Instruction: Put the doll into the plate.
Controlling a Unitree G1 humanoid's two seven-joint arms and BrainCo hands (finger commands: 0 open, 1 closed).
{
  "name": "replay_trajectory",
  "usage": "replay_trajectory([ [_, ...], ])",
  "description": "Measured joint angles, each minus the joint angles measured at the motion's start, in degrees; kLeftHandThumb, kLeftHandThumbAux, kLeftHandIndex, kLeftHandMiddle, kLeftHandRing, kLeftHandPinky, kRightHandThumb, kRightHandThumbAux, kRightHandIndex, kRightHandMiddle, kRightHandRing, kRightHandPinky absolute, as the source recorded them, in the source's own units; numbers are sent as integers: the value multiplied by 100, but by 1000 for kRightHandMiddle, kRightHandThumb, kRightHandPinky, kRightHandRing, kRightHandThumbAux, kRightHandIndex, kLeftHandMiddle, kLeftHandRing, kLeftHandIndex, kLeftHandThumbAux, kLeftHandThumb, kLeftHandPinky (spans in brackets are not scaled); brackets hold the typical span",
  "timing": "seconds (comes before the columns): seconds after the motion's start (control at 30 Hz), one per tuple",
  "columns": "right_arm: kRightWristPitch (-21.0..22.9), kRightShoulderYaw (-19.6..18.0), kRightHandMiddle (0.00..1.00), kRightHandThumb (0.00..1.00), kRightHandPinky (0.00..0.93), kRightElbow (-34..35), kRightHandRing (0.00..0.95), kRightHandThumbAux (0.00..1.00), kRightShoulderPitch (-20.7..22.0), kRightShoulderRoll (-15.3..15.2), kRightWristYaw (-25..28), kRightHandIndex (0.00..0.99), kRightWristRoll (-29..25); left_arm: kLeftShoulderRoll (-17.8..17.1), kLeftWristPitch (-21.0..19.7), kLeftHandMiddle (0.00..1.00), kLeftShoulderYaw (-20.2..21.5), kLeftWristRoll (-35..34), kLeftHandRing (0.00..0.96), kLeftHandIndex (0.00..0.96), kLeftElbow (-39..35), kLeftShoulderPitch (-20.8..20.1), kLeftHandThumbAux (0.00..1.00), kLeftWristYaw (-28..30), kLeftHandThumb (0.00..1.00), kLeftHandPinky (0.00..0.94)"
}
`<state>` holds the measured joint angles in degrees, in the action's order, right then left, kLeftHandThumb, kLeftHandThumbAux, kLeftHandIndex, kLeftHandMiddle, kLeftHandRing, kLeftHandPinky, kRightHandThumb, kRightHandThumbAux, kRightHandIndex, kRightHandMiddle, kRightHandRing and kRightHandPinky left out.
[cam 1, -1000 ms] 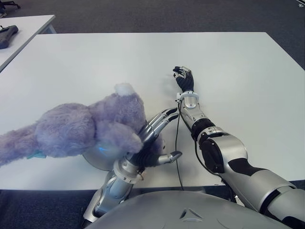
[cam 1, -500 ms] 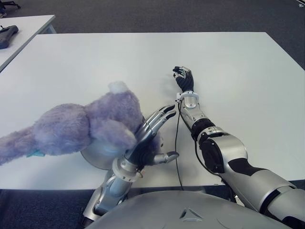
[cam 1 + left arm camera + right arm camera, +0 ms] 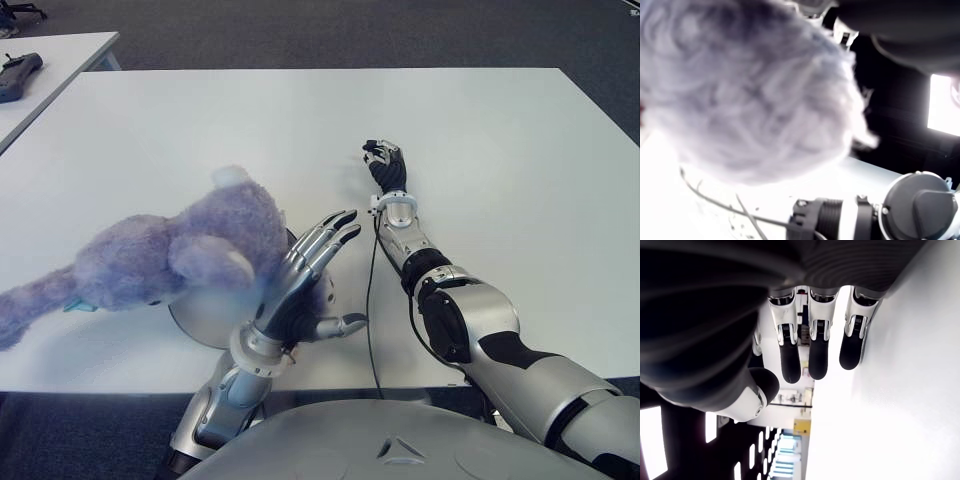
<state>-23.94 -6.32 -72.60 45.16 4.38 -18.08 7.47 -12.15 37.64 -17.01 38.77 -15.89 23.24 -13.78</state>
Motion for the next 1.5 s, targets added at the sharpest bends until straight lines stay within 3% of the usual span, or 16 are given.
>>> replay_trajectory([
  [0.27, 0, 0, 232, 697, 207, -7, 204, 742, -6, 0, -7, 397, 3, -18, 77, 0, 109, -1, 0, 0, 13, -34, 159, -167, 145, 0],
  [0.73, 0, -15, 216, 693, 212, 13, 201, 741, -6, 0, -1, 397, 1, -364, -39, 0, 333, -621, 0, 0, -256, -15, 162, 397, 154, 0],
  [1.5, -35, 1, 215, 695, 168, 55, 189, 740, -5, 0, -144, 399, 24, -519, -147, 0, 322, -1137, 0, 0, -623, -241, 208, 1087, 167, 0],
])
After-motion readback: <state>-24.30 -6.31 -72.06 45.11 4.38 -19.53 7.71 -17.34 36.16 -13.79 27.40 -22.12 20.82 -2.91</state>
